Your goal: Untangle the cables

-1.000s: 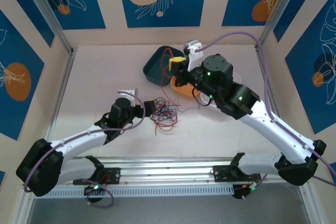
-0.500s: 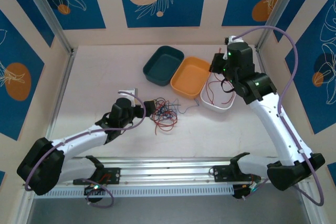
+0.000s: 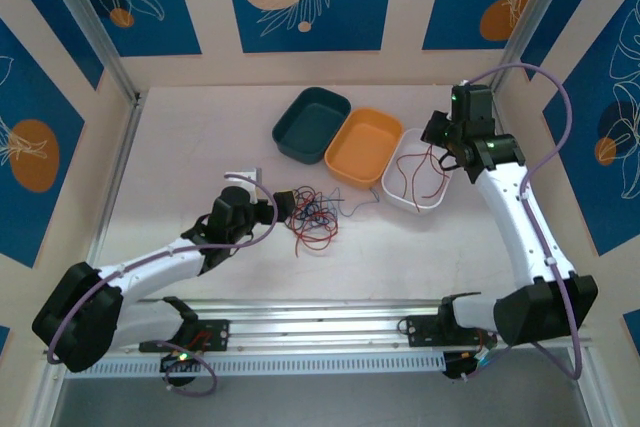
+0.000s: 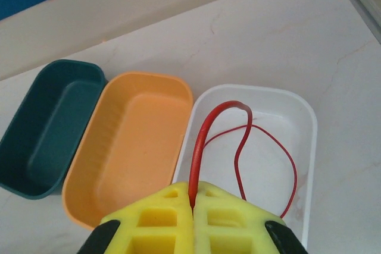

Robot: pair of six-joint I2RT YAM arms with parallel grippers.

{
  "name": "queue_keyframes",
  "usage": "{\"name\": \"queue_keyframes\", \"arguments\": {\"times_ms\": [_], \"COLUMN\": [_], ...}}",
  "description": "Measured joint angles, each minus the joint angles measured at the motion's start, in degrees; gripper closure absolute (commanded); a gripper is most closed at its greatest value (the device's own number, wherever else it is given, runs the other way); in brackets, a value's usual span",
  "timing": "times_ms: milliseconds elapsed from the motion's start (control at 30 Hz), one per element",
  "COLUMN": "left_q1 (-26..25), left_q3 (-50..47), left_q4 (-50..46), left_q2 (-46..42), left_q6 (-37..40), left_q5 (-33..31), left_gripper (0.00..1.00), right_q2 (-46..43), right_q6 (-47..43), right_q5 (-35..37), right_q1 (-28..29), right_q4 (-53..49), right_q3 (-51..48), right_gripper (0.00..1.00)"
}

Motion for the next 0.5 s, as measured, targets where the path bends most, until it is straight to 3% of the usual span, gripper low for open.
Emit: {"name": "queue_keyframes", "arguments": {"times_ms": [500], "left_q1": [0.0], "left_q3": [0.0], "left_q4": [0.0], "left_q2": [0.3], "left_q6": [0.0], "left_q5": [-0.6], "left_gripper": [0.00], "right_q2": [7.7], "right_q6": [-2.0], "right_q5": [-1.0], "right_q1": [-2.2], "right_q4": [7.3], "right_q3": [-3.1], "right_gripper": [1.00]}}
